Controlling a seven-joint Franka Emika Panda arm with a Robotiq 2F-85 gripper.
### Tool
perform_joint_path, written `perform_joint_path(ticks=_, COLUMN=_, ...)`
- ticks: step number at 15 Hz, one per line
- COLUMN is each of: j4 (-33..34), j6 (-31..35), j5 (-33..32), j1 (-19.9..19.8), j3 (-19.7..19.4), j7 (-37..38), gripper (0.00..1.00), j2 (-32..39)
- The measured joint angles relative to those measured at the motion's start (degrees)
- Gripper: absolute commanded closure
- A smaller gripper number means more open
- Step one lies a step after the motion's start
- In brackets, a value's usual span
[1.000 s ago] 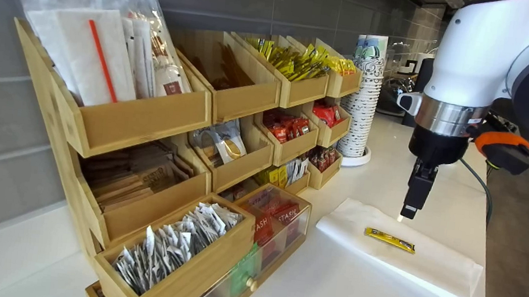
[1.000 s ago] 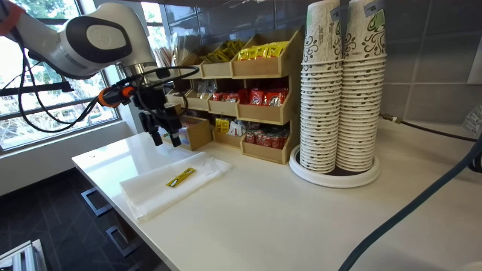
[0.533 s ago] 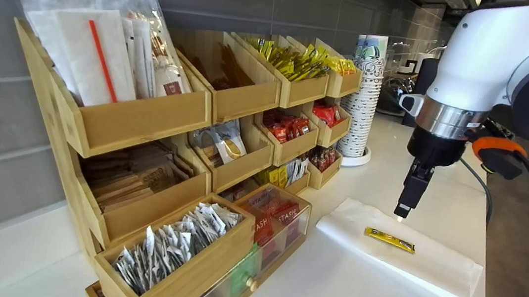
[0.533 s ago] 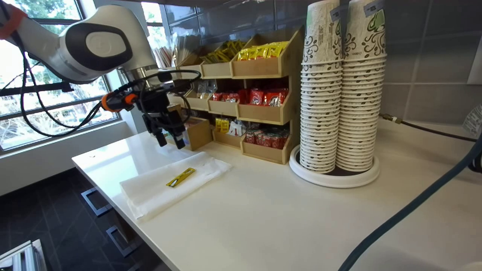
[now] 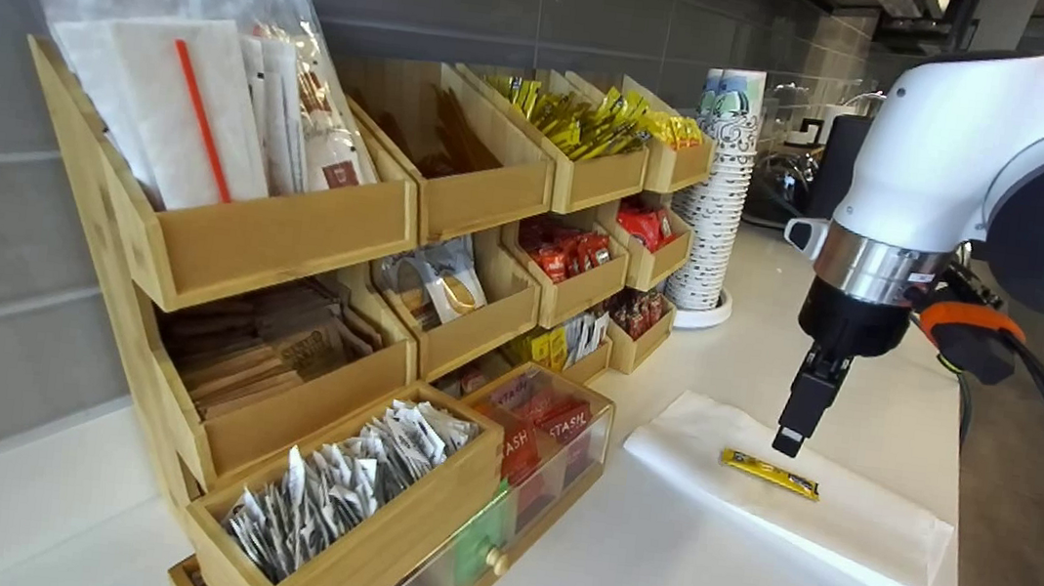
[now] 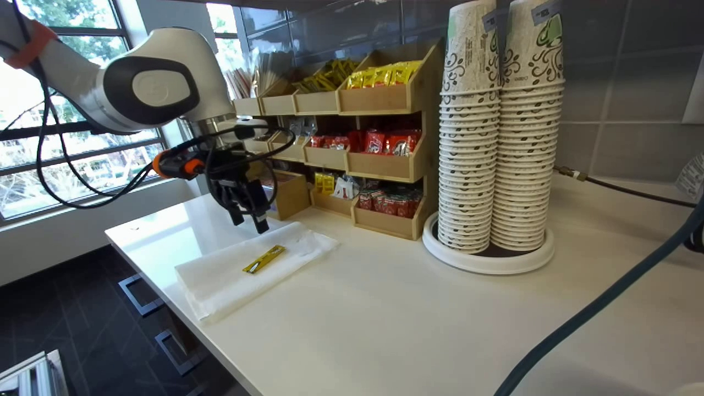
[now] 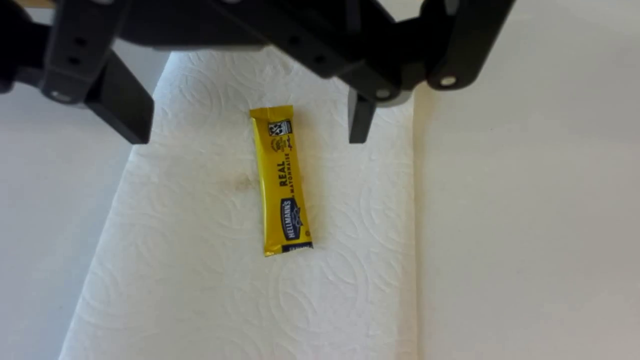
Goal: Press down on the yellow sachet
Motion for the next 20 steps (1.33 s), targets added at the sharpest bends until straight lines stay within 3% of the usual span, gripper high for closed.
perform_joint_path(ticks=2, j4=0.0, j6=0.3, j5=0.1, j1=0.0, j3=0.0, j7=0.0, gripper=0.31, j2=0.9)
perform_joint_path(ticks=11, j4=0.0, j6=0.5, j5=0.2, j1=0.0, j3=0.0, j7=0.0, gripper=0.95, j2=2.6)
perform_joint_path(ticks=13, j4=0.0, j6=0.5, j5=0.2, j1=0.0, j3=0.0, j7=0.0, gripper=1.00, j2=2.7)
perform_joint_path(ticks=20, j4=0.0, j6=0.5, j5=0.2, j1=0.0, j3=0.0, j7=0.0, gripper=1.00, j2=2.7)
